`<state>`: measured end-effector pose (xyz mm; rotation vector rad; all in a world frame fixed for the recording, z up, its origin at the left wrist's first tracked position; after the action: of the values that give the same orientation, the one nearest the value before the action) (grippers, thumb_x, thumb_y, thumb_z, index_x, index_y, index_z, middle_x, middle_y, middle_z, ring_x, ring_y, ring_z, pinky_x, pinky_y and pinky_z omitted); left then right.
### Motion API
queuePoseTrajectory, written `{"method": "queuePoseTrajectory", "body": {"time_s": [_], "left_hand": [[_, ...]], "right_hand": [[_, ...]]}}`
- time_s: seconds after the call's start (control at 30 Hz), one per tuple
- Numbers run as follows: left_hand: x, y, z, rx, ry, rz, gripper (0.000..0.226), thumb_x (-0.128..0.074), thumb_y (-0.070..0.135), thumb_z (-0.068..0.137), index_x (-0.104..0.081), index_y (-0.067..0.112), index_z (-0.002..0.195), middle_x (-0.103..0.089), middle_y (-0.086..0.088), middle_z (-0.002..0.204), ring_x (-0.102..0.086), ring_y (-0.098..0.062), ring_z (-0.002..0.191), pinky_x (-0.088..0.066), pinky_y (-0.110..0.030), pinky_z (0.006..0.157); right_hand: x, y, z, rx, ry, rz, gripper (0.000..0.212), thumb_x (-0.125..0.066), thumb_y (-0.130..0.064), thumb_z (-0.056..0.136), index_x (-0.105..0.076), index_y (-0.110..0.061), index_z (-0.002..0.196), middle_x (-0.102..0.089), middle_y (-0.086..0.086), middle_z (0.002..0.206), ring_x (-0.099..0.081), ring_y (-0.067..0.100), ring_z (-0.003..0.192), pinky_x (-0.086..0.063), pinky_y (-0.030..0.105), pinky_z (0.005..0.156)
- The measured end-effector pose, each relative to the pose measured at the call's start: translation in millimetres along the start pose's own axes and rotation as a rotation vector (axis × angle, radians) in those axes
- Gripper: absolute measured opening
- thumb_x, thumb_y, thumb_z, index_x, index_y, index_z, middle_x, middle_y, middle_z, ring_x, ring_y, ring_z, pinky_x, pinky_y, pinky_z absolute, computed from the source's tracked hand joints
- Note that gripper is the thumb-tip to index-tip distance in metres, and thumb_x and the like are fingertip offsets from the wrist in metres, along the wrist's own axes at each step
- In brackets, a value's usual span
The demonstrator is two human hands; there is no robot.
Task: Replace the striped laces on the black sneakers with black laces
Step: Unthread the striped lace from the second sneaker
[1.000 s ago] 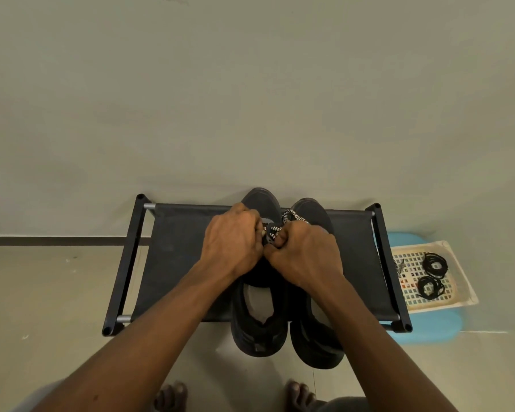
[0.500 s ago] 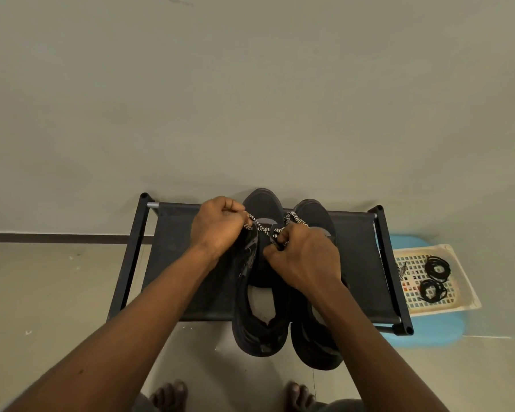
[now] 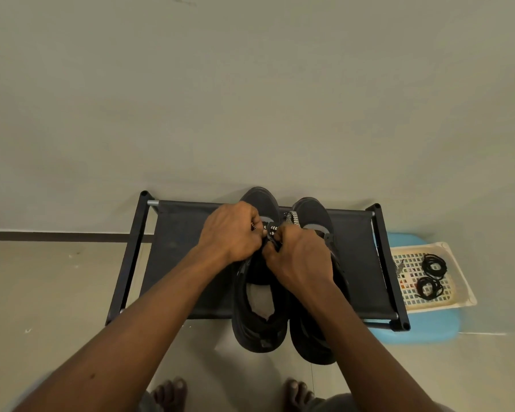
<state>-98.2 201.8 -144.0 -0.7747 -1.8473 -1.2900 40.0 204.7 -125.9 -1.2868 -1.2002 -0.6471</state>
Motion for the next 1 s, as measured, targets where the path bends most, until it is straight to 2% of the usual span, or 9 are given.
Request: {"method": "queuePoseTrajectory", "body": {"time_s": [0.23, 0.37, 0.5, 0.57, 0.63, 0.73, 0.8, 0.87, 1.0], "left_hand": [[-5.8, -21.0, 2.6, 0.138, -0.029, -0.407, 0.016, -0.063, 0.032, 0.101, -0.071, 0.023, 0.091, -0.071, 0.010, 0.088, -0.066, -0.013, 0.089, -0.050, -0.031, 0.080], [6.1, -38.7, 3.0, 0.328, 0.076, -0.892, 0.020, -0.060, 0.018, 0.104, -0.069, 0.019, 0.087, -0.066, 0.005, 0.078, -0.061, -0.009, 0.072, -0.050, -0.019, 0.062], [-3.3, -51.9, -0.1, 0.521, 0.069, -1.528, 0.018, -0.049, 0.017, 0.109, -0.061, 0.019, 0.096, -0.066, -0.002, 0.100, -0.073, -0.014, 0.090, -0.053, -0.040, 0.094], [-11.0, -43.6, -0.4, 0.500, 0.026, -1.620, 0.022, -0.045, 0.019, 0.111, -0.059, 0.015, 0.094, -0.066, -0.004, 0.094, -0.072, -0.013, 0.080, -0.055, -0.042, 0.092], [-11.3, -32.0, 0.6, 0.398, -0.003, -1.444, 0.021, -0.045, 0.017, 0.110, -0.058, 0.015, 0.095, -0.062, -0.003, 0.085, -0.060, -0.011, 0.069, -0.052, -0.033, 0.080], [1.4, -14.6, 5.3, 0.100, 0.022, -0.698, 0.012, -0.061, 0.021, 0.102, -0.064, 0.022, 0.091, -0.063, 0.002, 0.079, -0.055, -0.011, 0.068, -0.047, -0.029, 0.069], [-8.1, -1.7, 1.6, -0.025, -0.073, -0.368, 0.006, -0.072, 0.026, 0.094, -0.067, 0.026, 0.091, -0.064, 0.007, 0.075, -0.059, -0.009, 0.068, -0.047, -0.028, 0.066], [-18.2, 2.5, -4.9, -0.049, -0.155, -0.306, 0.008, -0.075, 0.023, 0.092, -0.069, 0.028, 0.094, -0.062, 0.011, 0.071, -0.058, -0.001, 0.063, -0.044, -0.022, 0.061], [-11.7, -6.5, -2.0, -0.013, -0.088, -0.247, 0.009, -0.076, 0.022, 0.086, -0.071, 0.028, 0.090, -0.060, 0.012, 0.062, -0.055, -0.002, 0.056, -0.040, -0.020, 0.056]], "right_hand": [[3.3, -1.8, 4.8, -0.003, -0.004, -0.047, 0.018, -0.056, -0.027, 0.097, -0.062, -0.011, 0.103, -0.065, 0.009, 0.094, -0.065, 0.029, 0.088, -0.041, 0.032, 0.065], [4.8, -0.3, 3.7, -0.014, -0.016, -0.053, 0.013, -0.056, -0.024, 0.098, -0.058, -0.011, 0.098, -0.060, 0.007, 0.090, -0.063, 0.029, 0.088, -0.044, 0.033, 0.067], [5.9, -0.6, 3.2, -0.022, -0.013, -0.042, 0.012, -0.056, -0.024, 0.097, -0.054, -0.014, 0.093, -0.058, 0.006, 0.086, -0.064, 0.029, 0.086, -0.042, 0.032, 0.066], [5.9, -1.6, 3.5, -0.019, -0.012, -0.042, 0.013, -0.056, -0.024, 0.097, -0.058, -0.012, 0.097, -0.061, 0.006, 0.087, -0.064, 0.028, 0.086, -0.042, 0.031, 0.065], [6.5, -1.9, 4.1, -0.015, -0.011, -0.043, 0.016, -0.056, -0.025, 0.097, -0.061, -0.011, 0.102, -0.065, 0.007, 0.090, -0.065, 0.028, 0.086, -0.041, 0.031, 0.065], [7.2, -3.0, 4.4, -0.004, -0.012, -0.040, 0.020, -0.055, -0.027, 0.098, -0.062, -0.010, 0.106, -0.067, 0.009, 0.095, -0.066, 0.030, 0.090, -0.040, 0.031, 0.066], [5.1, -3.5, 4.4, -0.002, -0.025, -0.041, 0.023, -0.055, -0.029, 0.098, -0.061, -0.011, 0.109, -0.067, 0.011, 0.101, -0.065, 0.031, 0.093, -0.040, 0.031, 0.067], [4.4, -3.3, 5.4, 0.000, -0.038, -0.047, 0.024, -0.056, -0.032, 0.098, -0.060, -0.012, 0.110, -0.066, 0.011, 0.103, -0.065, 0.029, 0.094, -0.042, 0.032, 0.068], [4.4, -1.8, 9.3, -0.006, -0.050, -0.080, 0.028, -0.057, -0.036, 0.096, -0.059, -0.014, 0.113, -0.065, 0.010, 0.108, -0.063, 0.029, 0.100, -0.042, 0.031, 0.070]]}}
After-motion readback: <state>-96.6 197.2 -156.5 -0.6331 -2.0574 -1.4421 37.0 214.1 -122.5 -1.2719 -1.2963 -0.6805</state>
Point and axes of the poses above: each hand's wrist, its own z-axis towards the middle knuckle, its own x-axis out of the back of the hand, y = z × x, the point moved 10 cm from there along z, towards the middle knuckle
